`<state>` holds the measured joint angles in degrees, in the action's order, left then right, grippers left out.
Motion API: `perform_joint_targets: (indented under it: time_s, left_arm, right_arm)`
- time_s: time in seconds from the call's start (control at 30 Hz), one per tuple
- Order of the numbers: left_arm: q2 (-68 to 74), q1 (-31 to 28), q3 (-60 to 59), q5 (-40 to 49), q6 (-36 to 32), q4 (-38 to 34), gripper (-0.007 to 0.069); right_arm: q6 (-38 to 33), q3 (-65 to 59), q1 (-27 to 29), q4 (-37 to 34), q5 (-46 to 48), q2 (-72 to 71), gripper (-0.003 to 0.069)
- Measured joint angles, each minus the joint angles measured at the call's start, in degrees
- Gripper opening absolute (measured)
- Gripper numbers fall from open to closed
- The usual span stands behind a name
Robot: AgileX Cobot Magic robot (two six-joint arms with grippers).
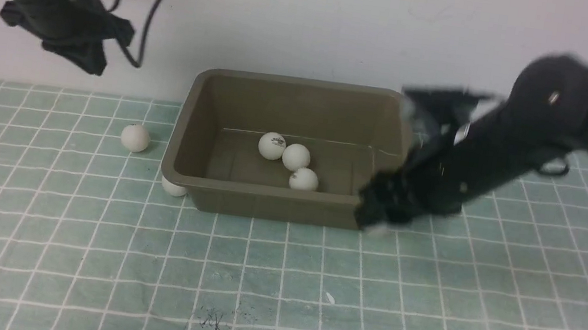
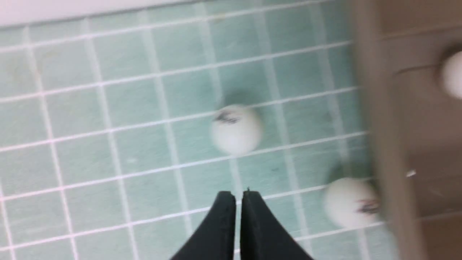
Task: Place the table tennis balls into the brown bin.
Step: 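Release the ping pong ball into the bin and lift the gripper away, then reach for and grasp a ping pong ball on the table beside the basket, then drop the ball into the bin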
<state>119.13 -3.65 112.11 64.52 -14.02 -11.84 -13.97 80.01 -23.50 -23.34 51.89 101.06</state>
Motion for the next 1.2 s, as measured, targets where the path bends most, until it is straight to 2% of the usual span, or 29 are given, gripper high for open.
perform_joint_targets:
  time_s: [0.07, 0.2, 0.23, 0.27, 0.3, 0.33, 0.37, 0.43, 0.5, 0.53, 0.6, 0.63, 0.67, 0.73, 0.8, 0.93, 1.0, 1.2]
  left_arm:
    - [2.09, -1.18, -0.01, 0.00, -4.00, -2.65, 0.0057]
    - [6.72, -1.10, -0.01, -2.76, -7.16, -5.78, 0.0230]
    - [8.18, -0.76, -0.01, -4.96, -7.41, -6.03, 0.0318]
    - [9.74, -0.53, -0.01, -7.14, -7.47, -6.23, 0.0406]
    - [9.97, -0.45, -0.01, -7.14, -7.47, -6.23, 0.0418]
    - [11.42, -0.27, -0.01, -9.23, -7.47, -6.24, 0.0494]
    - [12.44, -0.14, -0.01, -10.28, -7.49, -6.24, 0.0538]
    - [14.52, 0.06, -0.01, -12.31, -7.43, -6.24, 0.0588]
    - [15.88, 0.12, -0.01, -12.98, -7.04, -6.24, 0.0570]
    - [16.21, 0.17, -0.01, -13.04, -6.72, -6.24, 0.0537]
    - [16.71, 0.17, -0.07, -12.65, -5.84, -6.24, 0.0376]
    - [16.71, 0.17, -0.07, -12.36, -5.79, -6.24, 0.0331]
    - [16.64, 0.17, 0.24, -11.50, -5.65, -6.40, 0.0339]
    - [16.02, 0.47, 1.44, -8.95, -5.52, -7.09, 0.0355]
    - [15.26, 0.88, 2.95, -6.51, -5.52, -7.07, 0.0355]
    - [12.22, 1.83, 6.07, -0.55, -5.29, -7.74, 0.0355]
    - [8.48, 2.95, 8.03, 3.79, -5.99, -11.31, 0.0355]
    - [5.17, 8.69, 9.19, 5.77, -12.19, -15.95, 0.0355]
  right_arm:
    - [-0.71, 3.68, 0.00, 0.06, -1.88, 0.09, 0.0355]
    - [-1.32, 12.73, 0.06, 0.76, -4.62, 4.48, 0.0363]
    - [-1.38, 15.47, 0.06, 1.37, -4.62, 6.23, 0.0388]
    - [-1.45, 18.42, 0.06, 3.06, -4.45, 7.92, 0.0447]
    - [-1.45, 18.82, 0.06, 3.35, -4.33, 8.11, 0.0456]
    - [-1.17, 21.49, 0.06, 5.64, -3.24, 9.08, 0.0526]
    - [-0.44, 23.91, 0.06, 7.90, -1.30, 9.29, 0.0575]
    - [2.61, 27.63, 0.06, 11.91, 2.80, 8.53, 0.0604]
    - [4.74, 29.41, 0.06, 14.91, 5.11, 6.94, 0.0581]
    - [5.71, 30.08, 0.06, 17.12, 6.38, 5.24, 0.0540]
    - [6.89, 30.31, 0.06, 21.92, 8.94, 0.95, 0.0413]
    - [7.46, 30.31, 0.17, 24.03, 10.14, -0.90, 0.0365]
    - [8.35, 30.31, 0.51, 26.95, 11.80, -3.58, 0.0265]
    - [10.20, 29.68, 1.77, 30.08, 13.13, -7.45, 0.0118]
    - [11.28, 28.31, 4.00, 31.97, 13.80, -10.97, 0.0031]
    - [12.90, 23.72, 9.38, 32.45, 14.20, -16.42, -0.0007]
    - [13.98, 18.52, 12.64, 30.17, 13.85, -20.57, -0.0013]
    - [12.59, 3.30, 14.42, 22.38, 6.42, -28.20, -0.0015]
